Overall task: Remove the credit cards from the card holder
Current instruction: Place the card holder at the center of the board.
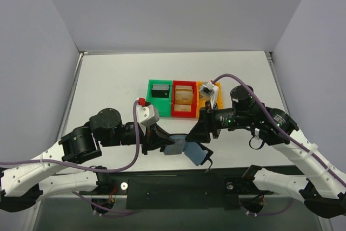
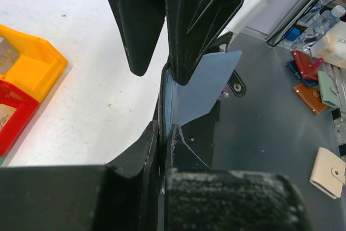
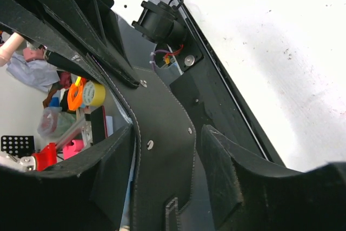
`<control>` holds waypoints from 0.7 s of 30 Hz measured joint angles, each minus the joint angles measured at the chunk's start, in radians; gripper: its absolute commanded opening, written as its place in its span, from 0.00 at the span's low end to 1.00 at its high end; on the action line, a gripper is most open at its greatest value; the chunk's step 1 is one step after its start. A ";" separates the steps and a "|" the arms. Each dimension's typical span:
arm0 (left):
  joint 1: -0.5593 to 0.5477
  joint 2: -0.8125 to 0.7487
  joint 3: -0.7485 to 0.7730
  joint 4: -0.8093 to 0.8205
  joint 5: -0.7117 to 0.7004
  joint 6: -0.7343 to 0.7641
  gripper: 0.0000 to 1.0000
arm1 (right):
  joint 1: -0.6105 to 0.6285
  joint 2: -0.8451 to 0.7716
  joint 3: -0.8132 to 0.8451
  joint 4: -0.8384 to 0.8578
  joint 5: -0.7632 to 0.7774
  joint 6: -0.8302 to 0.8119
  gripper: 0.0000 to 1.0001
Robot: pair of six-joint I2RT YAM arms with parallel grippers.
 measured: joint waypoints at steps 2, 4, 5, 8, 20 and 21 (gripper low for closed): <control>0.005 -0.002 -0.001 0.007 0.013 -0.007 0.00 | -0.005 -0.001 0.000 -0.002 -0.004 0.001 0.51; 0.009 -0.002 -0.003 0.014 0.025 -0.014 0.00 | -0.005 0.000 0.000 -0.002 -0.010 0.001 0.51; 0.014 -0.003 -0.008 0.021 0.032 -0.018 0.00 | -0.006 0.000 0.000 -0.002 -0.014 0.001 0.51; 0.025 -0.004 -0.015 0.038 0.046 -0.025 0.00 | -0.010 0.000 0.000 -0.002 -0.035 0.001 0.52; 0.105 0.017 -0.020 0.053 0.055 -0.095 0.00 | -0.024 -0.005 -0.005 -0.020 -0.013 -0.005 0.55; 0.122 0.027 -0.026 0.052 0.053 -0.111 0.00 | -0.036 -0.008 -0.008 -0.029 0.017 -0.006 0.55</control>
